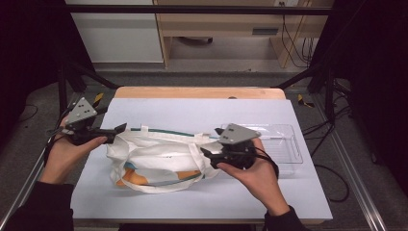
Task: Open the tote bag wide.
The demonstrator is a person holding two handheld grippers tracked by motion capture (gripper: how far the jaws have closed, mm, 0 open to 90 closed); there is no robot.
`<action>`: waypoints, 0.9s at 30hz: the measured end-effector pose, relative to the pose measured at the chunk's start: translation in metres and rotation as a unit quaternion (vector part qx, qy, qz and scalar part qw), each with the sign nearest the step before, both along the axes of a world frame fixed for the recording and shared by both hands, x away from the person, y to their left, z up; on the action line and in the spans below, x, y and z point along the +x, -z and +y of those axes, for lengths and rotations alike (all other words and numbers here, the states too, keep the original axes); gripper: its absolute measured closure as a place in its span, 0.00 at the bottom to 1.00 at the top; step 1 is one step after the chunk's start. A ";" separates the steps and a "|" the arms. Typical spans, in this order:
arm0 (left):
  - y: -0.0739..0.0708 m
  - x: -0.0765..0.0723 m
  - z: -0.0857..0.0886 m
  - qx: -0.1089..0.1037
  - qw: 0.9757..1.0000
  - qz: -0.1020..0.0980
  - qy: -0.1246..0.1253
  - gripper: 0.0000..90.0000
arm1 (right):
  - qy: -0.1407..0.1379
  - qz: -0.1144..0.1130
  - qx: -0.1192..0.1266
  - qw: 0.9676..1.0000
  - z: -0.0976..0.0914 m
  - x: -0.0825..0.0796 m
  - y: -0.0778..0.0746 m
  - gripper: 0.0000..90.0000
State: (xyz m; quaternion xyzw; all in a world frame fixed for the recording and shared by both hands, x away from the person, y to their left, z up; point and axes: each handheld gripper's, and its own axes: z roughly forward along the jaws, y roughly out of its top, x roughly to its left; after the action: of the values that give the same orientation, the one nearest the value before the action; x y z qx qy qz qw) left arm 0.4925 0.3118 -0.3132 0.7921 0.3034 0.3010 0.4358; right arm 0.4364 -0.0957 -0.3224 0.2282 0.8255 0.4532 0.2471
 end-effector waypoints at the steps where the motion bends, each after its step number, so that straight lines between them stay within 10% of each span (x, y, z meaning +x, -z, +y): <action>1: -0.001 0.008 -0.005 0.019 1.000 0.007 0.005 0.18 | -0.014 0.006 -0.015 1.000 0.009 0.002 -0.001 0.40; 8: 0.003 0.026 -0.017 0.065 0.997 0.040 0.034 0.23 | -0.076 0.047 -0.079 0.993 0.060 0.023 0.002 0.46; 17: 0.011 0.046 -0.030 0.091 0.990 0.080 0.066 0.28 | -0.112 0.150 -0.152 0.971 0.107 0.066 0.033 0.59; 21: 0.008 0.046 -0.027 0.092 0.989 0.090 0.066 0.30 | -0.112 0.129 -0.156 0.973 0.105 0.057 0.031 0.91; 27: 0.005 0.042 -0.025 0.113 0.986 0.105 0.066 0.33 | -0.131 0.094 -0.134 0.978 0.098 0.023 0.021 0.99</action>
State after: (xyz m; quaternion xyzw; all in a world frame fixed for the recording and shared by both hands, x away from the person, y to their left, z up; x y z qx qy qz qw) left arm 0.5343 0.2864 -0.3182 0.8817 0.2586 0.2192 0.3282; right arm 0.4595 0.0019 -0.3436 0.1243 0.9211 0.3433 0.1350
